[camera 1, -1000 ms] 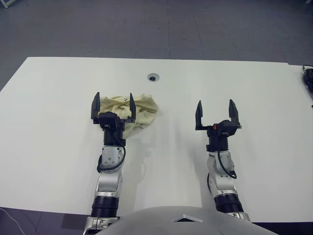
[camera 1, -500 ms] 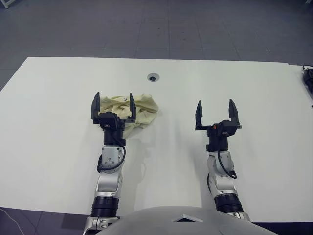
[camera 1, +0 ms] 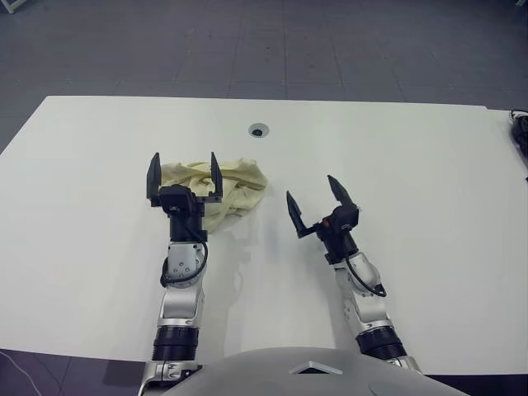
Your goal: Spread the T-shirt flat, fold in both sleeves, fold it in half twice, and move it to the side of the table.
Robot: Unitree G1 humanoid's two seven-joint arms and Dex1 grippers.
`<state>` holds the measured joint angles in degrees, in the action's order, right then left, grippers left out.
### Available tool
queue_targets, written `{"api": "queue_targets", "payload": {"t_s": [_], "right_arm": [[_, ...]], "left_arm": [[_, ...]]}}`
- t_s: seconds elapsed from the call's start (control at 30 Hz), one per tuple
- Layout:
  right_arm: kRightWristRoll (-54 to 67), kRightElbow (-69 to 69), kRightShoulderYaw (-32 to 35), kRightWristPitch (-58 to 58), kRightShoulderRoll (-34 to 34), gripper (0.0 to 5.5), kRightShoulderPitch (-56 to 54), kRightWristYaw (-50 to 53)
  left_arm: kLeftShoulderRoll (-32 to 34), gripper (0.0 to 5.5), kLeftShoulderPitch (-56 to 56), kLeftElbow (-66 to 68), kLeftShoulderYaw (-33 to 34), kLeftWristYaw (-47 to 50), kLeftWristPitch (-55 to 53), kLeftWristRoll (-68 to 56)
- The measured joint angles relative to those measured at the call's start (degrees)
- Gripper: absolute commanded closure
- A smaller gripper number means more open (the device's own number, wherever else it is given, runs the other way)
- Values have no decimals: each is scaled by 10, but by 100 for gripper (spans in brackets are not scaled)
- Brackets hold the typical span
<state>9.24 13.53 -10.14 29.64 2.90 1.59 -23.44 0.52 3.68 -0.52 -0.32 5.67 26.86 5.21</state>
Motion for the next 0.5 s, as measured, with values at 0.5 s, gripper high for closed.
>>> {"api": "queue_targets", "payload": {"t_s": [0.5], "right_arm": [[-44,123,-42,-157,41,107,-251,-138]], "left_arm": [[-7,10,-26,42,6,5,16,2]]}}
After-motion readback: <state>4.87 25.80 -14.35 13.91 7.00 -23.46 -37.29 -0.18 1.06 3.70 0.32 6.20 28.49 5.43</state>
